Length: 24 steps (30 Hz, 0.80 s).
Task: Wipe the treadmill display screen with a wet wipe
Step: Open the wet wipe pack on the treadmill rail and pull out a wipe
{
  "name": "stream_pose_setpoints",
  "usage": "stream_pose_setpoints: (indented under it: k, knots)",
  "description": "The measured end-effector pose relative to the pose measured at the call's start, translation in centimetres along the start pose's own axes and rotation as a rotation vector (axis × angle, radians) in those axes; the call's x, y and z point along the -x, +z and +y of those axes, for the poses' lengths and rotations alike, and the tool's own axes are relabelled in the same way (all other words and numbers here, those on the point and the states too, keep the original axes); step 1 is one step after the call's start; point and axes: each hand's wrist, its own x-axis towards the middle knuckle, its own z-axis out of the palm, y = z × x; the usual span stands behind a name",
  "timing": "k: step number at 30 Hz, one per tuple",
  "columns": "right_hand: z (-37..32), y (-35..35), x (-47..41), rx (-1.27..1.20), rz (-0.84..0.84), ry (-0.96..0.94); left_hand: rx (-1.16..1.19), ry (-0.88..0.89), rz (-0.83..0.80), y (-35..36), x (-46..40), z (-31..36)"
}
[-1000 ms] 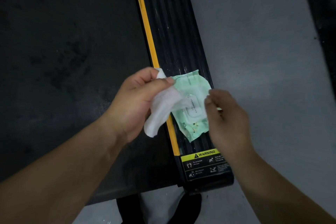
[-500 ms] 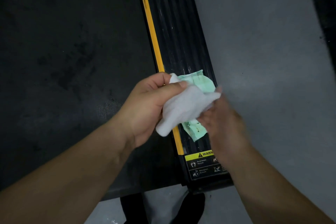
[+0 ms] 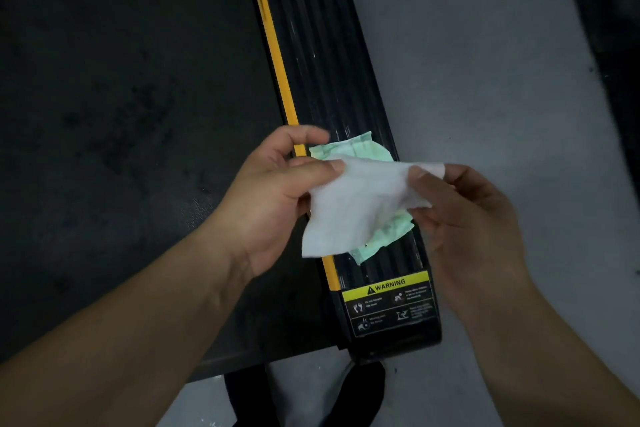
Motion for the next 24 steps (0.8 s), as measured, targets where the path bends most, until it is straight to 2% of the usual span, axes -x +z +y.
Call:
stream_pose_setpoints:
  k: [3, 6, 8, 10, 12, 13, 16, 19, 21, 24]
  knots:
    - [-0.2, -0.4, 0.2, 0.102, 0.074, -0.094, -0.162, 0.079, -0.034, 0.1, 0.5, 0.1]
    - [-0.2, -1.0, 0.4, 0.223, 0.062, -0.174, -0.358, 0.138, -0.065, 0.1, 1.0, 0.3]
    - [-0.7, -1.1, 0.6, 0.267, -0.005, -0.209, -0.483, 0.16, -0.076, 0.0, 1.4, 0.4]
    - [-1.0, -1.3, 0.7, 0.312, -0.162, -0.167, -0.644, 0.222, -0.031, -0.1, 1.6, 0.3]
    - [-0.8, -1.6, 0.7, 0.5, -0.276, -0.131, -0.732, 0.268, 0.027, -0.4, 1.6, 0.1]
    - [-0.7, -1.6, 0.8, 0.585, -0.276, -0.143, -0.752, 0.275, 0.04, -0.5, 1.6, 0.1]
    - [-0.8, -1.8, 0.7, 0.73, -0.208, -0.24, -0.784, 0.286, 0.042, -0.9, 1.8, 0.2]
    - [-1.6, -1.8, 0.5, 0.732, -0.179, -0.259, -0.774, 0.255, 0.021, -1.2, 2.0, 0.6]
    - [-1.7, -2.0, 0.3, 0.63, -0.17, -0.222, -0.677, 0.179, -0.009, -1.1, 2.2, 0.9]
    - [-2.0, -2.0, 0.4, 0.343, -0.253, -0.073, -0.45, 0.01, -0.054, -0.9, 2.1, 1.2]
